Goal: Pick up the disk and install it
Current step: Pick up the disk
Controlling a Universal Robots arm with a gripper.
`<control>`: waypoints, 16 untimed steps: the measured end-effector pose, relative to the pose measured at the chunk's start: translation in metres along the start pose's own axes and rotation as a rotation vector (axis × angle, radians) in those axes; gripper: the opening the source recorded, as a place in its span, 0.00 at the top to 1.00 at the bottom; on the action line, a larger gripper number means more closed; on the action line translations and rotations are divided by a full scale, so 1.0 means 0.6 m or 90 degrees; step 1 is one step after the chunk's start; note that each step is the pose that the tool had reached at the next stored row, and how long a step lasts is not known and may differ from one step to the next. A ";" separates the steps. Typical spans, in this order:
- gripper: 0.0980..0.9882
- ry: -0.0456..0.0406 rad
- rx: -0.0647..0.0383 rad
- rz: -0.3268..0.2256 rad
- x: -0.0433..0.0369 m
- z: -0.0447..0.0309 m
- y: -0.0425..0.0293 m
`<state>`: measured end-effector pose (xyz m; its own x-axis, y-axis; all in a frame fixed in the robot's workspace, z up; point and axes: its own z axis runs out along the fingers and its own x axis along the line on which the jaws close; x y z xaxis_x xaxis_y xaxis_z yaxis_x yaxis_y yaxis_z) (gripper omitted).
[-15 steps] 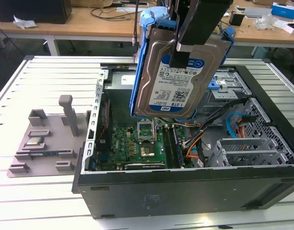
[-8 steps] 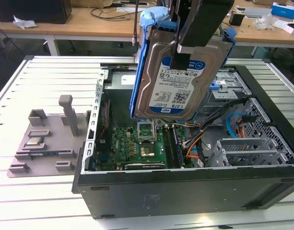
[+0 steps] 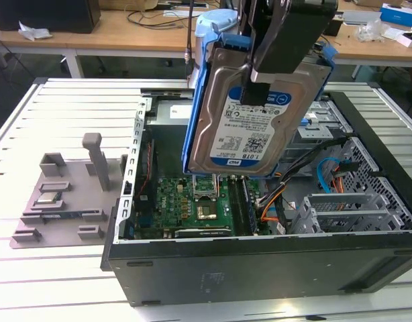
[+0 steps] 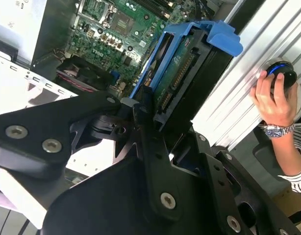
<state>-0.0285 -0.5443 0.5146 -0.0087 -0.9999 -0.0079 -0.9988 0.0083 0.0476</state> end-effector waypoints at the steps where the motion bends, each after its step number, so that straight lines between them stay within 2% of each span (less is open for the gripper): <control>1: 0.70 0.0004 0.000 0.000 0.003 0.000 0.000; 9: 0.70 0.0068 0.000 0.000 0.032 0.000 0.000; 16: 0.70 0.0069 0.000 0.000 0.033 0.000 -0.002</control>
<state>-0.0272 -0.5644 0.5146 -0.0085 -1.0000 0.0029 -0.9988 0.0086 0.0474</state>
